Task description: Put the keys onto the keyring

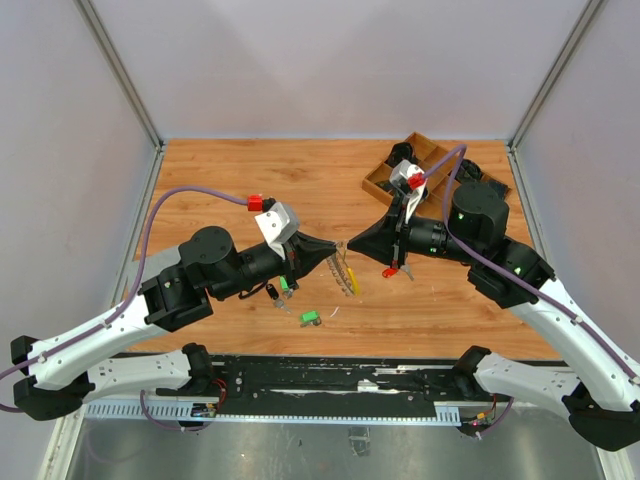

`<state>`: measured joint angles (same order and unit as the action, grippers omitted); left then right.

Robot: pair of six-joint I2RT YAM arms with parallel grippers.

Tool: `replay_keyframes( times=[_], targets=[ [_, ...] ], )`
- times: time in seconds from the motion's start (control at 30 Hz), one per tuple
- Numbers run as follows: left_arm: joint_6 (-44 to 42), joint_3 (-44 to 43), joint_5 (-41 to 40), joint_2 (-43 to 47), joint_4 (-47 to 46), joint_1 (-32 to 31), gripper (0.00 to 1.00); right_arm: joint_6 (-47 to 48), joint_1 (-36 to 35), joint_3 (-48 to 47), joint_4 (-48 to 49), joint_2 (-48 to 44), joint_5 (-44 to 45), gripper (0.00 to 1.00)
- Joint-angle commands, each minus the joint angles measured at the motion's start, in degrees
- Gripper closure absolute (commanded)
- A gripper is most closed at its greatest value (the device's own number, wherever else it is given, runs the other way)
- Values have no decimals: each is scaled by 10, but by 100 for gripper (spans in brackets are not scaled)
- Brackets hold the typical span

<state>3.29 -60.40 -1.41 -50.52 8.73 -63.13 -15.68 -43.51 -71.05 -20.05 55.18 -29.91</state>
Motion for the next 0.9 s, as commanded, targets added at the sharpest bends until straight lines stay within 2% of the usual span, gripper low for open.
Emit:
replay_keyframes(
  times=[0.0, 0.87],
  targets=[
    [-1, -4, 0, 3, -26, -3, 99, -21, -8, 4, -10, -4, 14, 99],
    [-5, -5, 1, -2, -27, -3, 100, -57, -3, 4, -49, 4, 49, 99]
  ],
)
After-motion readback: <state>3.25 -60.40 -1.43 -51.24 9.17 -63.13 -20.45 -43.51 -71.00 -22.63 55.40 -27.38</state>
